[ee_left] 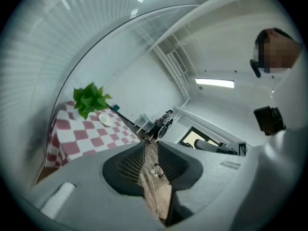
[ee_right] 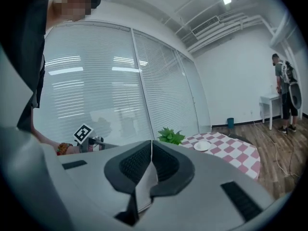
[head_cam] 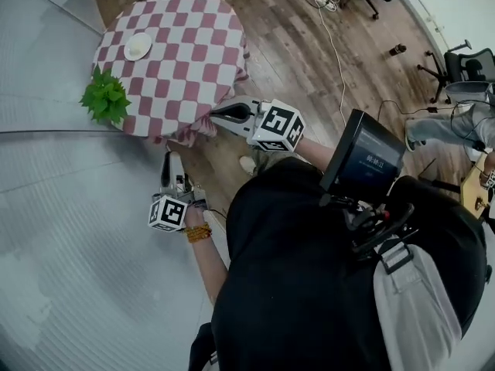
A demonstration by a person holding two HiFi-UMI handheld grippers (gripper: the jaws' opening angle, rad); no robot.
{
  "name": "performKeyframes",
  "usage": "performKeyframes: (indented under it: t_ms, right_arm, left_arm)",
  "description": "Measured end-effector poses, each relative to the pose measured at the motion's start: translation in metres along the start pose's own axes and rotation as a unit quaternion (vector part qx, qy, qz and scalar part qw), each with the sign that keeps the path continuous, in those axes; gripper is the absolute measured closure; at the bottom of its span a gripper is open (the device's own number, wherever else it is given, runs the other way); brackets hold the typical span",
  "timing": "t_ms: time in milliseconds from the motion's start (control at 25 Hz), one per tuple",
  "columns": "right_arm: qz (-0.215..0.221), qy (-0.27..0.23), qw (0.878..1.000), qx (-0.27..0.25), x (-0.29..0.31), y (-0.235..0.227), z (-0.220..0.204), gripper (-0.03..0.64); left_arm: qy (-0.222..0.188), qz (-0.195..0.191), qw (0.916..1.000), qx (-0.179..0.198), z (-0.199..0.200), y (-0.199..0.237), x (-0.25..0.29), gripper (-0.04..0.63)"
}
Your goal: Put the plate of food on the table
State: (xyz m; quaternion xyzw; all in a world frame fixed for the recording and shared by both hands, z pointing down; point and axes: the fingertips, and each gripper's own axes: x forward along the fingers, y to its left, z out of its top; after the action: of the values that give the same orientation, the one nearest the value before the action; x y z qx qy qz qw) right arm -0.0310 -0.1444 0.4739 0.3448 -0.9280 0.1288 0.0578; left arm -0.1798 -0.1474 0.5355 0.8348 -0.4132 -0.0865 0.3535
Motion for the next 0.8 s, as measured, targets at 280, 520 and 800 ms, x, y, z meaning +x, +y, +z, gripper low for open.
performKeyframes:
  t_ms: [280, 520, 800]
  right_arm:
    - [0.0, -0.047, 0.997, -0.06, 0.0, 0.017, 0.052, 0.603]
    - [0.035, -0.099, 0.991, -0.087, -0.013, 0.05, 0.088, 0.604]
    - [0.053, -0.031, 0.991, -0.117, 0.001, 0.05, 0.008, 0.604]
  left_arm:
    - [-0.05, -0.053, 0.9827, 0.17, 0.05, -0.061, -0.004, 0.517]
    - [-0.089, -0.071, 0.9699, 0.215, 0.044, -0.077, -0.014, 0.582]
    - [-0.036, -0.007, 0.9672, 0.251, -0.012, -0.049, -0.022, 0.589]
